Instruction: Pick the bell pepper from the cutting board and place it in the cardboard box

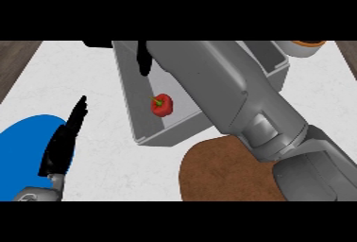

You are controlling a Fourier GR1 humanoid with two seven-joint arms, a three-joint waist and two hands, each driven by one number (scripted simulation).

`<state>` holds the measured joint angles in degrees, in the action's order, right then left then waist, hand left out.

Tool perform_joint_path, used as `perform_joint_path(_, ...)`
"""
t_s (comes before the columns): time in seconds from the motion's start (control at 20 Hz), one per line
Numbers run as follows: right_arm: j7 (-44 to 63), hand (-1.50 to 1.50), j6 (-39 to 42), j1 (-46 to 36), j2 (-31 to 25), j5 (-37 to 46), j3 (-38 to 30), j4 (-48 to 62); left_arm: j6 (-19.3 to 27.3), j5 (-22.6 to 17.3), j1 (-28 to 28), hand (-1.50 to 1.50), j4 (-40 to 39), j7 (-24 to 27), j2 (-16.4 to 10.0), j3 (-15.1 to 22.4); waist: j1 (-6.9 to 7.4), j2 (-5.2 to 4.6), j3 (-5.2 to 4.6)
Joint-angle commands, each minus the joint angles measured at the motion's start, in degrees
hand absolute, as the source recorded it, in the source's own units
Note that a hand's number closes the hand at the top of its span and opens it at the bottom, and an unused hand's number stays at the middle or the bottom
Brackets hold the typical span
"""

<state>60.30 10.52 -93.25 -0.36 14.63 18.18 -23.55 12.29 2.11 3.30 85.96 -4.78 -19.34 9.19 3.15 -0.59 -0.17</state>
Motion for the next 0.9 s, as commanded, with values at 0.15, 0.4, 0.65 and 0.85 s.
perform_joint_path(0.15,6.93,-1.50,1.71,-1.31,0.34,-2.93,2.22,2.37,0.76,1.22,-2.79,0.00,2.60,-0.44,0.83,0.35,-0.22,0.29,0.06)
perform_joint_path(0.4,2.21,-1.50,0.81,2.87,0.34,-2.87,5.02,1.99,-1.09,-0.26,-1.45,0.00,0.06,0.33,0.25,-2.24,-1.42,0.28,0.10)
perform_joint_path(0.65,5.02,-1.50,-0.81,1.06,0.34,-6.09,7.47,1.83,-0.22,2.47,-0.42,0.00,-0.47,0.11,1.63,-0.48,-0.26,0.02,0.04)
perform_joint_path(0.85,5.06,-1.50,-4.24,3.93,0.34,-7.30,10.83,-0.33,-2.78,-0.38,2.06,0.00,-0.50,-1.36,0.34,-3.41,-0.14,0.07,0.04)
